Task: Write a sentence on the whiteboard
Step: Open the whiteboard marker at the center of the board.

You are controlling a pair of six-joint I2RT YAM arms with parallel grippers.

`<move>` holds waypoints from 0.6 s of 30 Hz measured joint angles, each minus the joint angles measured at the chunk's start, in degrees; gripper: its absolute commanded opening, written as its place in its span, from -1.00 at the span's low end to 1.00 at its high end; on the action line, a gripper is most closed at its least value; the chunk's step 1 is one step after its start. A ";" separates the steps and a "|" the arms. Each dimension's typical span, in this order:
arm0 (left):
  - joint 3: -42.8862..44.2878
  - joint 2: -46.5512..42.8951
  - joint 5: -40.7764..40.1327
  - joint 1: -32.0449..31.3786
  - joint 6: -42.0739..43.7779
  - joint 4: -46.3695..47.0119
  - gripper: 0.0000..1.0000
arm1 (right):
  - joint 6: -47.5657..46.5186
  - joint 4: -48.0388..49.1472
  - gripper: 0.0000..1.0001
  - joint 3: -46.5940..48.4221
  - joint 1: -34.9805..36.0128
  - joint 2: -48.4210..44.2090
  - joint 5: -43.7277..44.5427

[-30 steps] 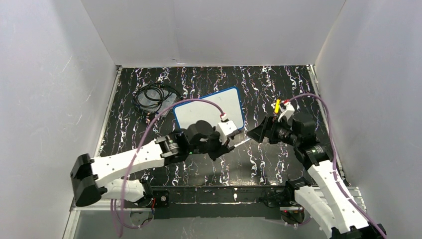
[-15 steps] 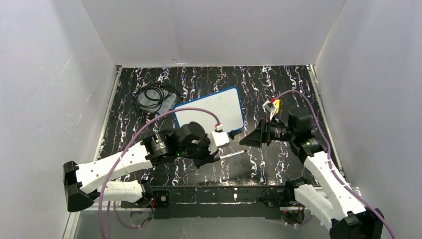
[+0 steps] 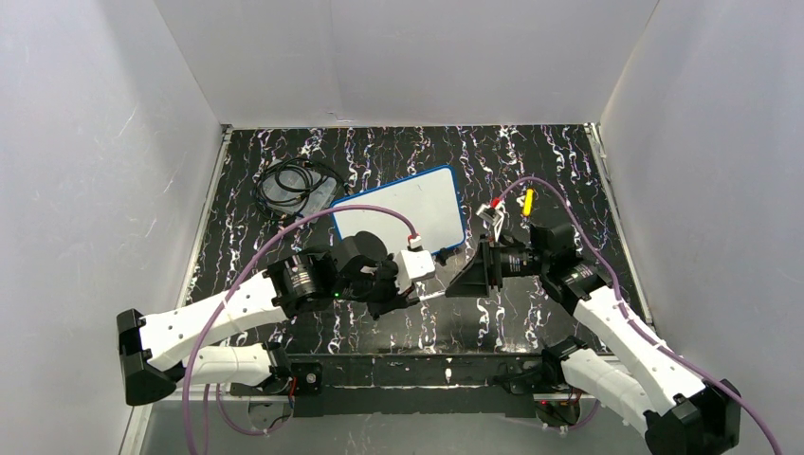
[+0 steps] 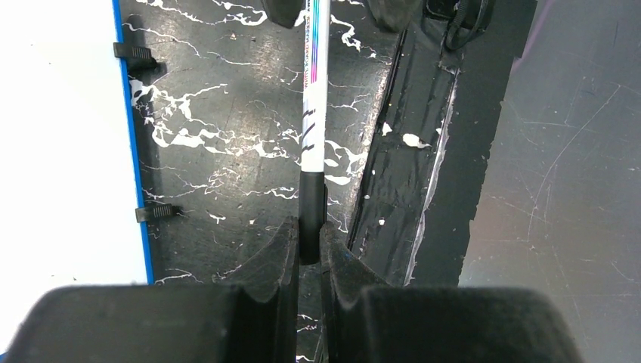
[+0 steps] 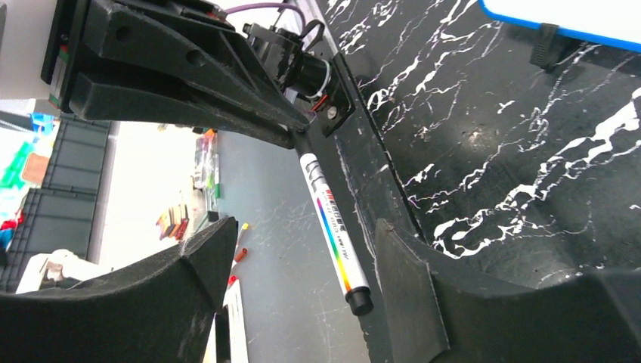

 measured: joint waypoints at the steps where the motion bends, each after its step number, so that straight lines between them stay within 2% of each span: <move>1: 0.02 -0.04 0.00 0.00 0.00 0.09 -1.00 | 0.20 0.61 0.43 -0.07 0.68 0.13 0.04; 8: 0.02 -0.09 0.02 0.00 -0.02 0.52 -1.00 | 2.03 5.20 0.10 -1.16 3.28 0.28 1.29; 18: 0.02 -0.11 0.04 0.00 -0.22 1.62 -1.00 | 3.28 7.04 -0.29 -2.19 4.57 0.98 1.51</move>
